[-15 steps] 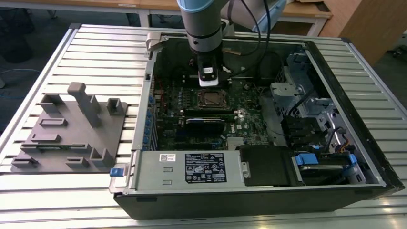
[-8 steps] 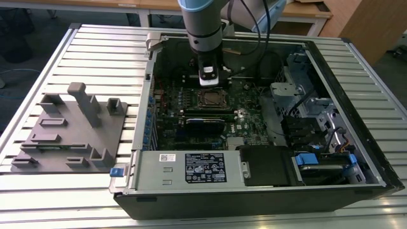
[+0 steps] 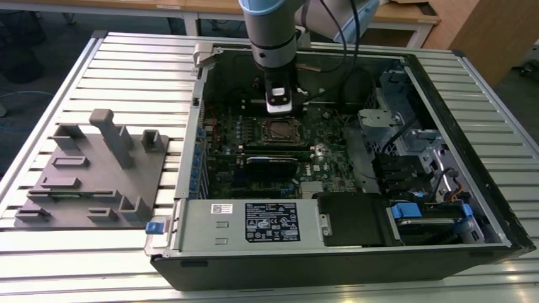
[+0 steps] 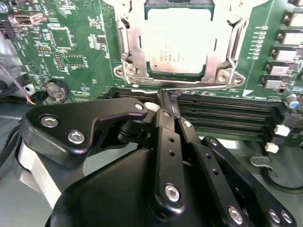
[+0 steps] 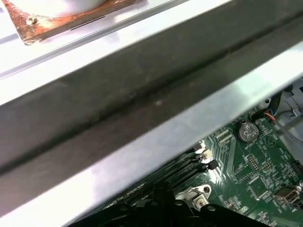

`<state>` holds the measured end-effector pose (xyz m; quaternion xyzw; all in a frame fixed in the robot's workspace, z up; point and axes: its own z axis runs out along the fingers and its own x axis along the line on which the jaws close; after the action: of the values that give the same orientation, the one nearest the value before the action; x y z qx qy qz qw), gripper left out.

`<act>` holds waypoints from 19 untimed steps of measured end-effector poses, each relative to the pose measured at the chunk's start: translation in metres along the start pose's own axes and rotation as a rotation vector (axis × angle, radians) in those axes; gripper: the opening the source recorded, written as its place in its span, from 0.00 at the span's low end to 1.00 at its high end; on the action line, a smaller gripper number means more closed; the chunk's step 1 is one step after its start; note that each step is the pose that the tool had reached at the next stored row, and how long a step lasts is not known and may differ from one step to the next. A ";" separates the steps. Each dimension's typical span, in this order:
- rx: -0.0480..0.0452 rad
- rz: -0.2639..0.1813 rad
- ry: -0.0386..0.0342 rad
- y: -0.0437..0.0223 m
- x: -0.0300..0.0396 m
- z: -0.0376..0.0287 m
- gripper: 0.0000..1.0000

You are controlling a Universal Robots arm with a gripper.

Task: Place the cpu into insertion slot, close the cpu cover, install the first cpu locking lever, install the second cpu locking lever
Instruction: 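Install the first cpu locking lever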

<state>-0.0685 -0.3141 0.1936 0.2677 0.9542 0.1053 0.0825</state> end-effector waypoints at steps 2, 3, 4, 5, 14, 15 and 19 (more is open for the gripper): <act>0.0007 0.000 -0.0004 0.0017 -0.0030 0.0010 0.10; 0.0011 0.000 -0.0006 0.0024 -0.0043 0.0014 0.10; 0.0014 0.000 -0.0010 0.0029 -0.0052 0.0019 0.10; 0.0019 -0.001 -0.0012 0.0032 -0.0058 0.0023 0.10; 0.0041 -0.001 -0.0021 0.0039 -0.0068 0.0020 0.10; 0.0036 -0.001 -0.0022 0.0041 -0.0069 0.0011 0.10; 0.0035 -0.001 -0.0021 0.0054 -0.0074 -0.0039 0.10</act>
<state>-0.0604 -0.3141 0.1994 0.2676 0.9544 0.1033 0.0830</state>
